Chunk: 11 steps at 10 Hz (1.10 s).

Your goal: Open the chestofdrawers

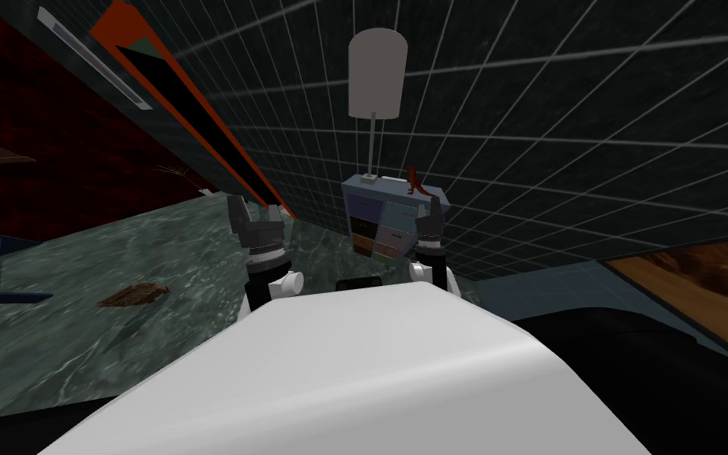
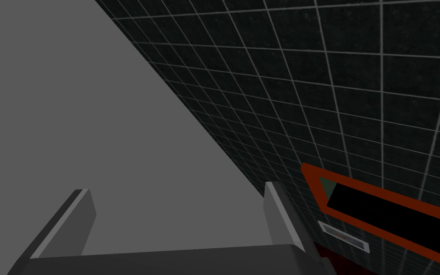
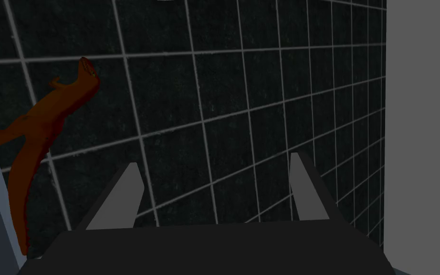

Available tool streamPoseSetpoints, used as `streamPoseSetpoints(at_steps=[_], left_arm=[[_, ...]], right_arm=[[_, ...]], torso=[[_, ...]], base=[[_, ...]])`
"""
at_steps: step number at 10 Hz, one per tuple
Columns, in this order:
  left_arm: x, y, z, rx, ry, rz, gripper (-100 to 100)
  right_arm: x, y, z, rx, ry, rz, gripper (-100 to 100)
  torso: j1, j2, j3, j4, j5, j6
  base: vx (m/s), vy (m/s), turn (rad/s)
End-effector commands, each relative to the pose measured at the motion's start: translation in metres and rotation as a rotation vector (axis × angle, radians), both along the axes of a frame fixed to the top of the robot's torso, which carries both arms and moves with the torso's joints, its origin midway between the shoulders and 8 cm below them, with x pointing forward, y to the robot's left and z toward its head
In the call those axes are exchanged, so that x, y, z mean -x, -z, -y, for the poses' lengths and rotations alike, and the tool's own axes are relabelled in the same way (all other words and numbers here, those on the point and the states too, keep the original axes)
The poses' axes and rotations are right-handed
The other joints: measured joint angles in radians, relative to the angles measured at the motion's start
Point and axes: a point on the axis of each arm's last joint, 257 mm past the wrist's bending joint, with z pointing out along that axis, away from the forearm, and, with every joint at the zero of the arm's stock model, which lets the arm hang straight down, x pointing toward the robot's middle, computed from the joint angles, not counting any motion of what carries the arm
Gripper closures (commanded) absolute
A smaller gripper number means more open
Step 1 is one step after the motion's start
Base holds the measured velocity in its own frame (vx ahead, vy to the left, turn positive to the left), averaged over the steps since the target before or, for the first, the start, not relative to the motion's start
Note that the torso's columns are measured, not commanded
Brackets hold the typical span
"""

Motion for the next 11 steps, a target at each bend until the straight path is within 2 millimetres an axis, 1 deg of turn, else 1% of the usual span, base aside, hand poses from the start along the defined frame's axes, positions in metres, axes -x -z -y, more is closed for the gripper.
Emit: streamPoseSetpoints(at_steps=[1, 3, 9, 10, 11], left_arm=[[0.0000, 0.0000, 0.0000, 0.000, 0.000, 0.000, 0], [0.0000, -0.0001, 0.0000, 0.000, 0.000, 0.000, 0], [0.0001, -0.0002, 0.0000, 0.000, 0.000, 0.000, 0], [0.0001, -0.0002, 0.0000, 0.000, 0.000, 0.000, 0], [0.0000, 0.0001, 0.0000, 0.000, 0.000, 0.000, 0]], right_arm=[[0.0000, 0.0000, 0.0000, 0.000, 0.000, 0.000, 0], [0.0000, -0.0001, 0.0000, 0.000, 0.000, 0.000, 0], [0.0001, -0.0002, 0.0000, 0.000, 0.000, 0.000, 0], [-0.0019, 0.0040, -0.0006, 0.068, 0.016, -0.020, -100], [-0.0030, 0.0066, -0.0002, 0.108, 0.029, -0.032, -100]], torso=[[0.000, 0.040, -0.082, 0.041, 0.000, 0.000], [0.000, 0.175, -0.351, 0.176, 0.000, 0.000], [0.000, 0.618, -1.234, 0.617, 0.000, 0.000], [0.000, 0.691, -1.382, 0.691, 0.000, 0.000], [0.002, 0.724, -1.452, 0.724, 0.000, 0.000]], base=[[0.000, 0.000, 0.000], [0.000, 0.000, 0.000], [0.000, 0.000, 0.000], [0.032, 0.037, -0.052], [0.053, 0.066, -0.065]])
